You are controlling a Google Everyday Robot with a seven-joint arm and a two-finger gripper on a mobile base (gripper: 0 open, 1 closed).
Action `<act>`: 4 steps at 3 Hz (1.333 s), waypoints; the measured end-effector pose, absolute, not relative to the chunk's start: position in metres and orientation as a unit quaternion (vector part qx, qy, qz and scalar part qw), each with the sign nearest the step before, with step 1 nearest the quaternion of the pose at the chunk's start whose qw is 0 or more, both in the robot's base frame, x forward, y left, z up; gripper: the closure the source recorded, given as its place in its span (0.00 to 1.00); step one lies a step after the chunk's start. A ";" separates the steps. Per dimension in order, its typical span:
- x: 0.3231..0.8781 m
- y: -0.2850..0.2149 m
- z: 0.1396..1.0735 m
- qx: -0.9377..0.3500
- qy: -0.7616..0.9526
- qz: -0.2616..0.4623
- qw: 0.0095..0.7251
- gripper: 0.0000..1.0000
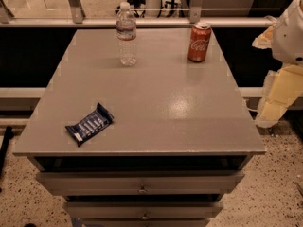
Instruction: Move coke can near rxbar blueberry
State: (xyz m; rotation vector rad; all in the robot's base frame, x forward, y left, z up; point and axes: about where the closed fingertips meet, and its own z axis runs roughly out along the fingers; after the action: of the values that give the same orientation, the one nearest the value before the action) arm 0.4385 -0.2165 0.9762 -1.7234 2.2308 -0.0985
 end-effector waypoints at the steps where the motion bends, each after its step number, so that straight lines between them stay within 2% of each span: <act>1: 0.440 -0.216 0.976 -0.602 0.781 -0.035 0.164 0.00; 2: 0.464 -0.217 0.964 -0.586 0.788 -0.031 0.185 0.00; 3: 0.523 -0.221 0.938 -0.550 0.801 -0.019 0.234 0.00; 4: 0.598 -0.230 0.916 -0.502 0.807 0.002 0.312 0.00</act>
Offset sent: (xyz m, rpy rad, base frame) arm 0.1052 -0.0074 -0.0570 0.1650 -0.1037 -0.1340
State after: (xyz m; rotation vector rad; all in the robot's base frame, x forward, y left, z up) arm 0.5980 -0.2295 0.9157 -1.3233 2.1292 0.0064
